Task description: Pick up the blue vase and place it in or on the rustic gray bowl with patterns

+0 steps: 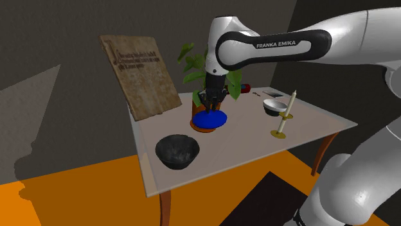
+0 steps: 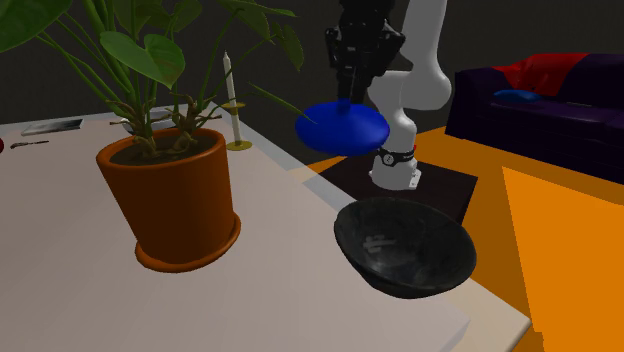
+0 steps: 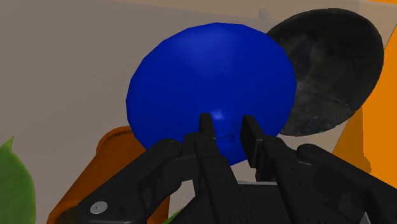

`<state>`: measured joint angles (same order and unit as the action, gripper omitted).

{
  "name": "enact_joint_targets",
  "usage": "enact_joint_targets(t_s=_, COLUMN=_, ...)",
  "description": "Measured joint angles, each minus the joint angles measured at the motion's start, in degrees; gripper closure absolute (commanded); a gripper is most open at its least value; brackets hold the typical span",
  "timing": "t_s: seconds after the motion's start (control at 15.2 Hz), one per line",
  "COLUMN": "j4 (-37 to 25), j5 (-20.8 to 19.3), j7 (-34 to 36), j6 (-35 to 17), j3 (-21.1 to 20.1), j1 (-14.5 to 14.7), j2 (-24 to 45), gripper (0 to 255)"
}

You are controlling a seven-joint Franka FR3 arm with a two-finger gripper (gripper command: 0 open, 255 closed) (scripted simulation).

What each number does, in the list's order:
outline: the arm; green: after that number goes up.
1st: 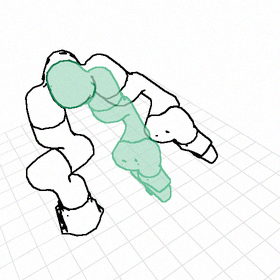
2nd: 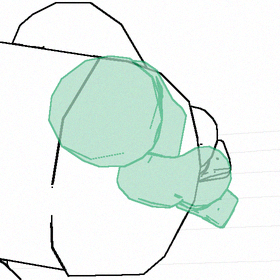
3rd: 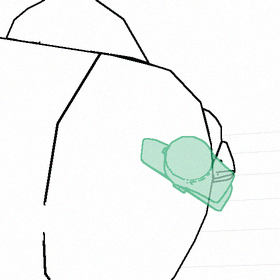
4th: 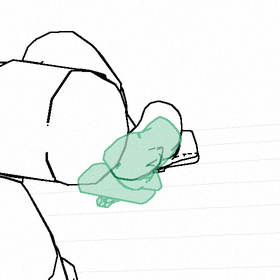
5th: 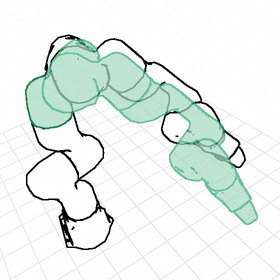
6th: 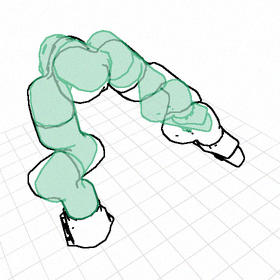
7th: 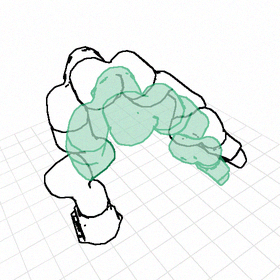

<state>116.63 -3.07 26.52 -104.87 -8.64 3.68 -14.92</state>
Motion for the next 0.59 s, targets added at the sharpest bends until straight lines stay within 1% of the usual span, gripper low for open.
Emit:
enact_joint_targets(t_s=0.33, j4=-7.10, j5=-0.36, j7=6.97, j6=2.30, j3=-4.45, j1=2.46, j2=5.34, gripper=255)
enact_joint_targets(t_s=0.53, j4=-13.71, j5=-1.36, j7=10.67, j6=4.65, j3=-6.71, j1=3.82, j2=10.06, gripper=255)
enact_joint_targets(t_s=0.59, j4=-14.99, j5=-1.73, j7=11.93, j6=4.82, j3=-7.39, j1=4.33, j2=11.32, gripper=255)
